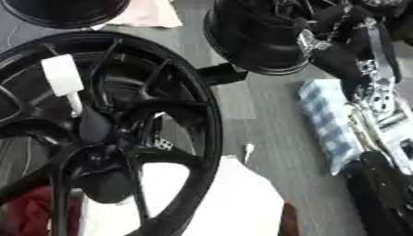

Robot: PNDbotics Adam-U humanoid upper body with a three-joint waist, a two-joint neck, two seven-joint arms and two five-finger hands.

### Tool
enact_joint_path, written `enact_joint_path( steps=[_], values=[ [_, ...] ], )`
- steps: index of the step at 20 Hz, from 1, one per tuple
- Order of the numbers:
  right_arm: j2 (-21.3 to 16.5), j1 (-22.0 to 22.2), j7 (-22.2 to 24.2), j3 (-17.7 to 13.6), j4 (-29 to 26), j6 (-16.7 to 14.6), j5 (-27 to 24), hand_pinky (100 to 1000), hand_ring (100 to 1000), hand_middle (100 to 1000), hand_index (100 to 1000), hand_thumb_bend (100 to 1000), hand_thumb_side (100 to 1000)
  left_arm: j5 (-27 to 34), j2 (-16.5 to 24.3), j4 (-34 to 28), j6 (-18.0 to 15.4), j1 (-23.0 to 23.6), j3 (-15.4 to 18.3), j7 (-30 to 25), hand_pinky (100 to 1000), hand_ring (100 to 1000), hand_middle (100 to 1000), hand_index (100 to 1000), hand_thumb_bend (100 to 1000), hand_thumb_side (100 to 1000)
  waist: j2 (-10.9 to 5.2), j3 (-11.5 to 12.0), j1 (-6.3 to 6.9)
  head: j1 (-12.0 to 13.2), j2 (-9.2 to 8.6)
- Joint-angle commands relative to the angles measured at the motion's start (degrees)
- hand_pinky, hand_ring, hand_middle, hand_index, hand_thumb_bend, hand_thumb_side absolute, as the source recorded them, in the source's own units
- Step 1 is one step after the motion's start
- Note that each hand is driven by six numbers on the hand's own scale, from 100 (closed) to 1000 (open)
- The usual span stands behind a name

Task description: Pull the pin out of the wheel hub.

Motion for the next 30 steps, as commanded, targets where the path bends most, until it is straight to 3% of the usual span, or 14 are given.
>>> enact_joint_path(
  steps=[1,3,4,5,7,11,15,20,25,30],
  values=[
    [-1.72,-0.59,-0.07,-0.56,-1.04,-0.1,-0.3,617,573,438,529,371,100,-0.7,2.39,-1.07,-0.62,-0.83,0.91,-1.75,987,798,713,872,100,212,-1.27,0.11,0.74,-0.1,-0.97],
    [-1.69,-0.64,-0.06,-0.54,-1.04,-0.06,-0.31,617,573,438,529,373,100,-1.26,2.32,-1.36,-0.63,-0.85,0.89,-2.46,987,800,719,871,100,213,-1.31,0.16,0.82,-0.09,-0.97],
    [-1.68,-0.66,-0.05,-0.53,-1.04,-0.04,-0.32,617,573,438,529,374,100,-1.27,2.23,-1.46,-0.53,-0.91,0.95,-2.52,988,794,714,882,100,477,-1.35,0.18,0.86,-0.08,-0.88],
    [-1.68,-0.66,-0.03,-0.51,-1.04,-0.01,-0.32,617,573,438,529,374,100,-0.92,2.11,-1.46,-0.39,-1.05,1.11,-2.2,988,789,707,882,100,654,-1.39,0.2,0.88,-0.09,-0.77],
    [-1.69,-0.63,-0.04,-0.53,-1.04,-0.01,-0.32,617,573,438,529,376,100,0.35,1.76,-1.59,-0.5,-1.35,1.47,-0.97,980,771,679,867,100,832,-1.48,0.24,0.91,-0.2,-0.63],
    [-1.81,-0.64,-0.08,-0.56,-1.04,-0.07,-0.31,617,574,438,529,381,100,4.47,1.26,-2.28,-1.89,-1.28,1.98,2.37,949,714,608,818,100,818,-1.69,0.39,0.85,-0.14,-0.43],
    [-2.08,-0.66,-0.06,-0.58,-1.04,-0.24,-0.26,617,574,439,529,386,100,10.39,1.49,-5.63,-3.48,1.23,2.82,9.38,946,713,606,819,100,774,-1.94,0.55,0.59,-0.13,-1.02],
    [-2.2,-0.75,-0.03,-0.57,-1.04,-0.37,-0.2,617,574,439,529,386,100,12.07,1.44,-9.83,-3.32,3.68,2.97,16.14,946,713,606,819,100,774,-1.95,0.52,0.49,0.05,-1.33],
    [-2.05,-0.33,-0.32,-1.01,-1.04,-1.03,0.55,620,577,443,532,398,100,15.49,-4.14,-15.87,-6.57,9.19,7.76,20.16,949,722,616,829,100,755,-2.45,1.7,-0.53,0.23,-2.58],
    [-2.12,-0.47,-0.25,-0.86,-1.04,-1.13,0.68,620,577,443,532,398,100,15.45,-7.29,-23.18,-7.64,15.22,9.13,24.73,949,722,616,829,100,755,-2.43,1.42,-0.44,0.52,-2.68]
  ],
)
